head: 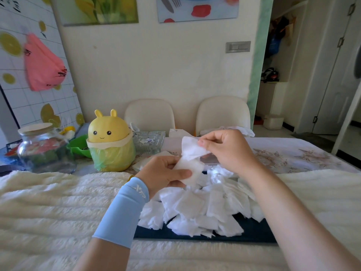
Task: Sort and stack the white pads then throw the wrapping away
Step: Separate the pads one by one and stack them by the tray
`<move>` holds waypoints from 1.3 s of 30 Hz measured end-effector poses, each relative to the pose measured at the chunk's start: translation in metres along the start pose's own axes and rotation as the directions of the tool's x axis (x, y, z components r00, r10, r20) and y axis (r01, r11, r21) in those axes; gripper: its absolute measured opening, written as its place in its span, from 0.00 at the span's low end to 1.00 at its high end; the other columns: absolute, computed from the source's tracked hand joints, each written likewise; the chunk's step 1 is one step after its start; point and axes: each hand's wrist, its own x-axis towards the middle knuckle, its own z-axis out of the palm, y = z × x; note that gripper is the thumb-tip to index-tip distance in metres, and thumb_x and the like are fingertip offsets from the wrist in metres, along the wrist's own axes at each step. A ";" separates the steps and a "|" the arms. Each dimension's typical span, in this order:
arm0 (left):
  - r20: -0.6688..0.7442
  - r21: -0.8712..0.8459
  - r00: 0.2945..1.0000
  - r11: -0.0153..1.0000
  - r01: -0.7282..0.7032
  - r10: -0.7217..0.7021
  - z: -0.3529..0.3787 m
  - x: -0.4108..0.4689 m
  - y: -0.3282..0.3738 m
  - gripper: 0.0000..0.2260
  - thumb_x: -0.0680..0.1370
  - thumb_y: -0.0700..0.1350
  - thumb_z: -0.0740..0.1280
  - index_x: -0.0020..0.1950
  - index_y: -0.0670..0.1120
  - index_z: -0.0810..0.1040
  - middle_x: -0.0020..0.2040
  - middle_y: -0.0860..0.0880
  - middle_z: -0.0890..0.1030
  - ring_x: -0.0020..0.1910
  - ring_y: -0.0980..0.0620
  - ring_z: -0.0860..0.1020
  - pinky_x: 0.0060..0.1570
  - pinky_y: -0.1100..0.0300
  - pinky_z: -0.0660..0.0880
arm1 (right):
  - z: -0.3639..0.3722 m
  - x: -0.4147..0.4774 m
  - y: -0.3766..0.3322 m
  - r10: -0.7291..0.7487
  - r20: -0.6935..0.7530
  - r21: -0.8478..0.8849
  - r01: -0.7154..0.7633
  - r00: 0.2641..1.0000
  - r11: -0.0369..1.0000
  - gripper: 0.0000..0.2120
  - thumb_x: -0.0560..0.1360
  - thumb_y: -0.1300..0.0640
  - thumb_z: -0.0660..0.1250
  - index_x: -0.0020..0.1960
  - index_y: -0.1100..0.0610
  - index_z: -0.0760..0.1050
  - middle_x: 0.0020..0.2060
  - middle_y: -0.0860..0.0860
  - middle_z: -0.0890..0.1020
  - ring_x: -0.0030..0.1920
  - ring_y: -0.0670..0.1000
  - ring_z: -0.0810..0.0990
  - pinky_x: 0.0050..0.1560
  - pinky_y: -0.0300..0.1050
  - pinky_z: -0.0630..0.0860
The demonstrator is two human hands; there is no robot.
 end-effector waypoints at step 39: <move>-0.275 -0.172 0.960 0.980 -0.101 0.051 0.007 0.005 -0.001 0.12 0.79 0.35 0.66 0.61 0.41 0.81 0.53 0.42 0.85 0.50 0.46 0.84 0.48 0.54 0.83 | -0.023 -0.002 -0.015 0.003 0.128 0.053 -0.010 0.992 0.999 0.08 0.74 0.63 0.74 0.42 0.51 0.85 0.46 0.52 0.87 0.44 0.47 0.82 0.52 0.43 0.79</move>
